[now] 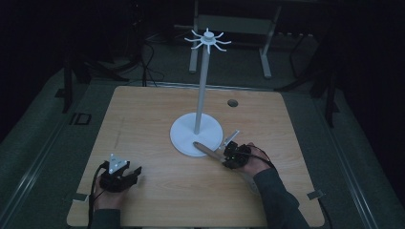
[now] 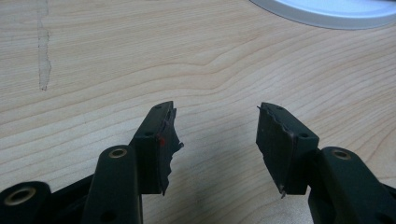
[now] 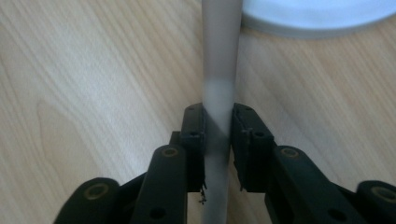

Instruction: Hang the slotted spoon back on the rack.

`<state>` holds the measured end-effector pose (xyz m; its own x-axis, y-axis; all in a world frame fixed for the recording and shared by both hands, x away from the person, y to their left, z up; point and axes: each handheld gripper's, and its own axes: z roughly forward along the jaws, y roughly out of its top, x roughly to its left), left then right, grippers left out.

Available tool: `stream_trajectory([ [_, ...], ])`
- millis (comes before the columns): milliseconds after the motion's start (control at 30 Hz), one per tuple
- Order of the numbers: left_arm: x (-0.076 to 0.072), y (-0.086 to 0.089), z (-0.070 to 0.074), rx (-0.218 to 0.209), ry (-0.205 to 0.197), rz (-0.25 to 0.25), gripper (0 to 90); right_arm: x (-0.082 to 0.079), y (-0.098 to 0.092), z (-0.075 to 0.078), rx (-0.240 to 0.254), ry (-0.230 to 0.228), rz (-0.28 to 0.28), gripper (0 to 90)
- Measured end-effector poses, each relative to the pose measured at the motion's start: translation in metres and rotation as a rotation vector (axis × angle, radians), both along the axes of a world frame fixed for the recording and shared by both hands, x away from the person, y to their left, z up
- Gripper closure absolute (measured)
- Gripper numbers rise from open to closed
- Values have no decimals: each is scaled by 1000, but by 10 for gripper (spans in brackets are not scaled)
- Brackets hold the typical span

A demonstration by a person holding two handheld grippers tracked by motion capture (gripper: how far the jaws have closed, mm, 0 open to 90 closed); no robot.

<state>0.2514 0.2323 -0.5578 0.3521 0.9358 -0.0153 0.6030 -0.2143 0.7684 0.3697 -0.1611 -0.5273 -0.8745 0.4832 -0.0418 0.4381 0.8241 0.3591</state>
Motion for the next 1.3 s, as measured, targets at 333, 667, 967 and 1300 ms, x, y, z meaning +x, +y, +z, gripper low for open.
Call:
stream_trajectory([
  [333,0,1,1,-4,-2,0,471,15,19,-9,29,25,-12,731],
  [667,-1,2,1,-7,-4,8,471,12,20,-6,17,-4,-10,744],
  [967,0,1,1,-5,-4,5,471,6,9,13,70,-55,-32,744],
  [1300,0,1,1,-3,-1,4,471,1,-3,33,170,-123,-70,744],
])
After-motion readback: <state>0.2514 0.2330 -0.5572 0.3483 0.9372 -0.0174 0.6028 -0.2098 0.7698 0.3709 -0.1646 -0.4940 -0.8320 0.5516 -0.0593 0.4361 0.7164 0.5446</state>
